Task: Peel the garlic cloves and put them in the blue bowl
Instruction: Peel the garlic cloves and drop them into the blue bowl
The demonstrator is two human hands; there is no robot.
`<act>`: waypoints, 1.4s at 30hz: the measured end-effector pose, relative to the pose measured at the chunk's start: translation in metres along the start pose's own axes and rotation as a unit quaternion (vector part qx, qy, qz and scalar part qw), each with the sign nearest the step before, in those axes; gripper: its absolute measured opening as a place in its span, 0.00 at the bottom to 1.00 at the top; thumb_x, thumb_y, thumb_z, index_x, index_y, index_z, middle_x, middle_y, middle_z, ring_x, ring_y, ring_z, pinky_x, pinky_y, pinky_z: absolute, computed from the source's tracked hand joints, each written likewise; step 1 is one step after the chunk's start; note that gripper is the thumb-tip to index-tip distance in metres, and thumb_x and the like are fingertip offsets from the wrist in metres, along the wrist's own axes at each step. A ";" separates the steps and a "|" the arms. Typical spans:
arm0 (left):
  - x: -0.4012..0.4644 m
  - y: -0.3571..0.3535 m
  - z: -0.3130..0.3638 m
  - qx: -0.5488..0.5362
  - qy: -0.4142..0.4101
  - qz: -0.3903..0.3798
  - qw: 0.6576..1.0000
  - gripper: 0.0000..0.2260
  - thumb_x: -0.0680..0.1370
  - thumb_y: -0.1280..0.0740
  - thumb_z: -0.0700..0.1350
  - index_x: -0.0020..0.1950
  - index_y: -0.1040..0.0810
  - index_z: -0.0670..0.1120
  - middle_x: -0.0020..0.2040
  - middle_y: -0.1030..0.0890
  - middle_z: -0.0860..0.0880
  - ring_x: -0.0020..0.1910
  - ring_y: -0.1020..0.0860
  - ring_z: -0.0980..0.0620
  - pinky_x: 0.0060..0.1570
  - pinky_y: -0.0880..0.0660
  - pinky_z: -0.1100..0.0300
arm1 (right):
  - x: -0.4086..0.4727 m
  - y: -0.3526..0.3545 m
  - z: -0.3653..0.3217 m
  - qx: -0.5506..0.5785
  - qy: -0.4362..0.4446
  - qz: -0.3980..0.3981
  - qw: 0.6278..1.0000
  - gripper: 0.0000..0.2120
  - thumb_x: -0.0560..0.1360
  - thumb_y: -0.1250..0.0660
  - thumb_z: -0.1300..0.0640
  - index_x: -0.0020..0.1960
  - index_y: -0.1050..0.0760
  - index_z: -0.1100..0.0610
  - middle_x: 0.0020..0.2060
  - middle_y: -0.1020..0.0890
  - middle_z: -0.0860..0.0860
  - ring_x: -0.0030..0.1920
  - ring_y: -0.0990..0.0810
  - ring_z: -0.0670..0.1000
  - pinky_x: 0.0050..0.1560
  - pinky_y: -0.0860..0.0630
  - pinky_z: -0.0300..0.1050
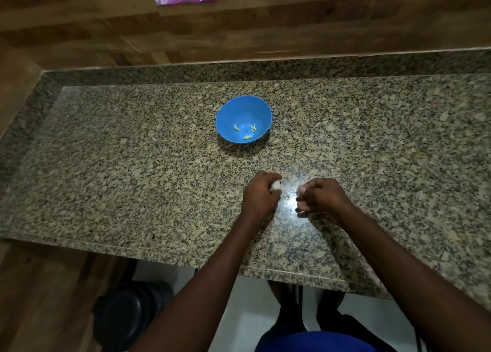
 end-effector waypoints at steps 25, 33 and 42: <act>-0.043 -0.079 0.021 0.201 -0.149 -0.070 0.966 0.27 0.80 0.31 0.47 0.75 0.32 0.39 0.76 0.32 0.37 0.74 0.34 0.38 0.70 0.33 0.43 | -0.017 0.059 0.028 -0.186 0.129 0.166 0.960 0.05 0.68 0.25 0.62 0.35 0.17 0.54 0.27 0.17 0.49 0.31 0.16 0.51 0.39 0.18 0.47; -0.048 -0.079 0.018 0.191 -0.143 -0.096 0.967 0.28 0.83 0.36 0.50 0.80 0.39 0.42 0.81 0.42 0.41 0.80 0.44 0.42 0.76 0.44 0.45 | -0.016 0.064 0.034 -0.268 0.201 0.197 0.921 0.06 0.69 0.24 0.55 0.36 0.18 0.53 0.29 0.18 0.46 0.33 0.19 0.47 0.38 0.24 0.43; -0.047 -0.078 0.018 0.193 -0.120 -0.124 0.966 0.30 0.84 0.38 0.52 0.82 0.45 0.44 0.83 0.48 0.43 0.81 0.50 0.44 0.77 0.49 0.46 | -0.029 0.074 0.049 -0.342 0.324 0.235 0.850 0.01 0.74 0.26 0.61 0.45 0.18 0.58 0.40 0.17 0.53 0.39 0.19 0.54 0.40 0.25 0.47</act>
Point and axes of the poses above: each hand's wrist, its own x-axis towards the middle knuckle, its own y-axis out of the back of the hand, z = x × y, the point moved 3 cm from there along x, towards the middle knuckle
